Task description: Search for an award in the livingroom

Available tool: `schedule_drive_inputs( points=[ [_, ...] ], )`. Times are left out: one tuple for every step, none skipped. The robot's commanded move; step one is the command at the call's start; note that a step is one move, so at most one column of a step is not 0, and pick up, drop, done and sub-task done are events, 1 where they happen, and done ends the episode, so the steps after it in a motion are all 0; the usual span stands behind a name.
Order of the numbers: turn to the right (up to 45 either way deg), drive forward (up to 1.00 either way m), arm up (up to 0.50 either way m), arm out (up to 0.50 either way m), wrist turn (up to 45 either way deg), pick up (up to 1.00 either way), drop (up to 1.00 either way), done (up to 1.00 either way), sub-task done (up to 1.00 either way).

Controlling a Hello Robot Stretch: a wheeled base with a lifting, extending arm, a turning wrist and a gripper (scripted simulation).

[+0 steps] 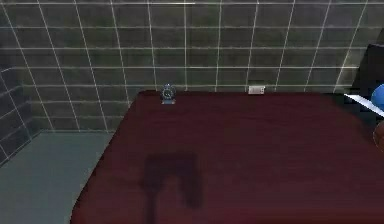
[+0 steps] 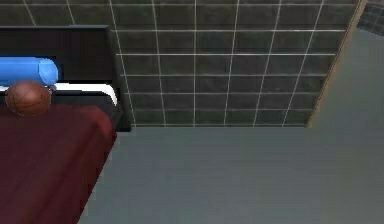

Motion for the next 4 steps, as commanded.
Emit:
schedule_drive_inputs(
  points=[
    [-45.0,0.0,0.0,0.0,0.0,0.0,0.0,0.0,0.0],
    [-24.0,0.0,0.0,0.0,0.0,0.0,0.0,0.0,0.0],
    [0.0,0.75,0.0,0.0,0.0,0.0,0.0,0.0,0.0],
    [-18.0,0.0,0.0,0.0,0.0,0.0,0.0,0.0,0.0]
  ],
)
